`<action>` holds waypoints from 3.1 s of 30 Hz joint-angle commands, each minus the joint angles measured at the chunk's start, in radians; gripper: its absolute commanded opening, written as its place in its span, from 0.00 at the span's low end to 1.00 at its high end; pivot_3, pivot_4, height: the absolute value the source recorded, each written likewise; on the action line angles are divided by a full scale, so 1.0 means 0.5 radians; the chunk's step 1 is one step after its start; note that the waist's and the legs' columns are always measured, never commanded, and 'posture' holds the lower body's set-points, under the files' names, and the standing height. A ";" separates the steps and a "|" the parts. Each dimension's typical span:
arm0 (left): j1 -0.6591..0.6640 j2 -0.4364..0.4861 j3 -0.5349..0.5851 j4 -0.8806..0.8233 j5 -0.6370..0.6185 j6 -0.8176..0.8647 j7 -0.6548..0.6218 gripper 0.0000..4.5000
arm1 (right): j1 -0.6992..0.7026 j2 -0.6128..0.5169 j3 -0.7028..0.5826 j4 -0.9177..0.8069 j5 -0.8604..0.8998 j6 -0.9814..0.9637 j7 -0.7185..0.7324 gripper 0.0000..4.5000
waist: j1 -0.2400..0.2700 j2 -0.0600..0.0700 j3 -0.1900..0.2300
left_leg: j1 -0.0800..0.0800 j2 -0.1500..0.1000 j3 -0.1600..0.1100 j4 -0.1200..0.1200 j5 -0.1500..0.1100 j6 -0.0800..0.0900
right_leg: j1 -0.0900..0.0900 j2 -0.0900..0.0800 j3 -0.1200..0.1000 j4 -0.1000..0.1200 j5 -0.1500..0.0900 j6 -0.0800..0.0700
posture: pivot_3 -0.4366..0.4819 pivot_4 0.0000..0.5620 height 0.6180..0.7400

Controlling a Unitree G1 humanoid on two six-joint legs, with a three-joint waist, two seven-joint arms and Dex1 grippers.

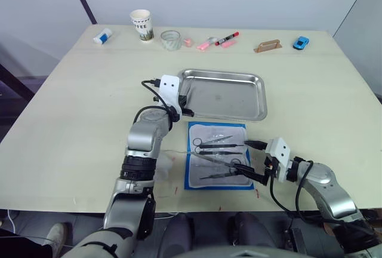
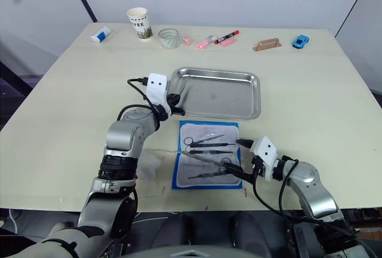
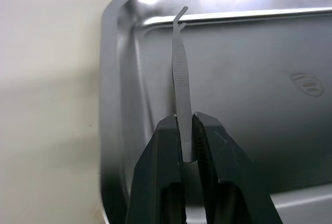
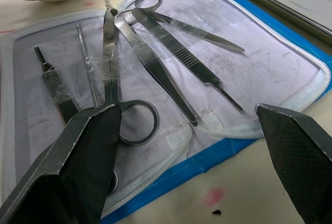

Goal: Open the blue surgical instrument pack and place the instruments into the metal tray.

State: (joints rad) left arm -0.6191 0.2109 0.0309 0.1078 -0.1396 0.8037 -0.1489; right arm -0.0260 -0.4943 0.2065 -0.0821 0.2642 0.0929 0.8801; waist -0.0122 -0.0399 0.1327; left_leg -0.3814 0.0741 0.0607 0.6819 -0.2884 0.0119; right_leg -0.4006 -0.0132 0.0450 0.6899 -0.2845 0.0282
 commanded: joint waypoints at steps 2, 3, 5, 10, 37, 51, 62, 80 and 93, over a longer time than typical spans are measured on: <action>-0.103 -0.033 0.032 0.101 0.014 -0.028 0.045 0.03 | 0.062 -0.036 0.115 0.117 -0.134 0.080 0.018 1.00 | 0.000 0.000 0.000 | 0.000 0.000 0.000 0.000 0.000 0.000 | 0.000 0.000 -0.001 0.000 0.000 0.000 | 0.48 0.27 0.82; -0.106 -0.038 0.039 0.112 0.012 -0.023 0.055 0.03 | 0.060 -0.037 0.116 0.119 -0.135 0.082 0.019 1.00 | -0.001 0.000 0.000 | 0.000 0.000 0.000 0.000 0.000 0.000 | 0.000 0.000 -0.001 0.000 0.000 0.000 | 0.48 0.27 0.82; -0.107 -0.038 0.034 0.122 0.016 -0.021 0.060 0.03 | 0.059 -0.038 0.116 0.120 -0.136 0.083 0.020 1.00 | -0.002 0.000 0.000 | -0.001 0.000 -0.001 0.000 0.000 0.000 | 0.000 0.000 -0.001 -0.001 0.000 0.000 | 0.48 0.27 0.82; -0.104 -0.039 0.043 0.111 0.038 -0.036 0.113 0.20 | 0.066 -0.040 0.118 0.117 -0.140 0.083 0.018 1.00 | -0.001 0.000 0.000 | -0.001 0.000 -0.001 0.000 0.000 0.000 | 0.000 0.000 -0.001 -0.001 0.000 0.000 | 0.48 0.27 0.82; -0.155 0.328 0.087 0.064 -0.265 -0.681 -0.871 0.35 | 0.072 -0.010 0.135 0.134 -0.143 0.083 -0.004 1.00 | -0.006 0.000 0.001 | 0.000 0.000 0.000 -0.002 0.000 -0.001 | 0.000 0.000 -0.001 -0.002 0.000 0.000 | 0.48 0.27 0.82; 0.115 0.787 -0.119 0.082 -0.474 -1.010 -2.169 0.35 | 0.043 -0.008 0.131 0.166 -0.146 0.076 -0.008 1.00 | -0.010 0.002 0.001 | 0.002 0.001 0.002 -0.008 0.000 0.000 | -0.001 0.002 0.000 -0.004 -0.001 -0.001 | 0.48 0.27 0.82; 0.180 0.754 -0.371 0.317 -0.276 -1.310 -2.380 0.35 | 0.032 -0.001 0.136 0.176 -0.157 0.071 -0.010 1.00 | -0.010 0.002 0.001 | 0.002 0.001 0.002 -0.008 0.000 0.000 | -0.001 0.002 0.001 -0.004 -0.001 -0.001 | 0.48 0.27 0.82; 0.067 0.610 -0.508 0.619 0.011 -1.554 -2.291 0.35 | 0.028 0.000 0.129 0.188 -0.169 0.053 -0.030 1.00 | -0.010 0.002 0.001 | 0.001 0.001 0.002 -0.008 0.000 0.000 | -0.002 0.003 0.001 -0.004 -0.001 -0.001 | 0.48 0.27 0.82; 0.102 0.611 -0.544 0.537 -0.010 -1.517 -2.364 0.35 | 0.017 0.007 0.129 0.204 -0.176 0.047 -0.031 1.00 | -0.010 0.002 0.001 | 0.001 0.001 0.002 -0.008 0.000 0.000 | -0.002 0.003 0.001 -0.004 -0.001 -0.001 | 0.48 0.27 0.82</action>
State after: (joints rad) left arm -0.5733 0.5136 -0.2358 0.4092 -0.1412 0.0473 -1.3169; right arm -0.0472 -0.4856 0.2195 -0.0631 0.2568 0.0813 0.8835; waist -0.0170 -0.0390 0.1333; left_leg -0.3807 0.0747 0.0617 0.6780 -0.2884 0.0121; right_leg -0.4017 -0.0118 0.0457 0.6881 -0.2848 0.0276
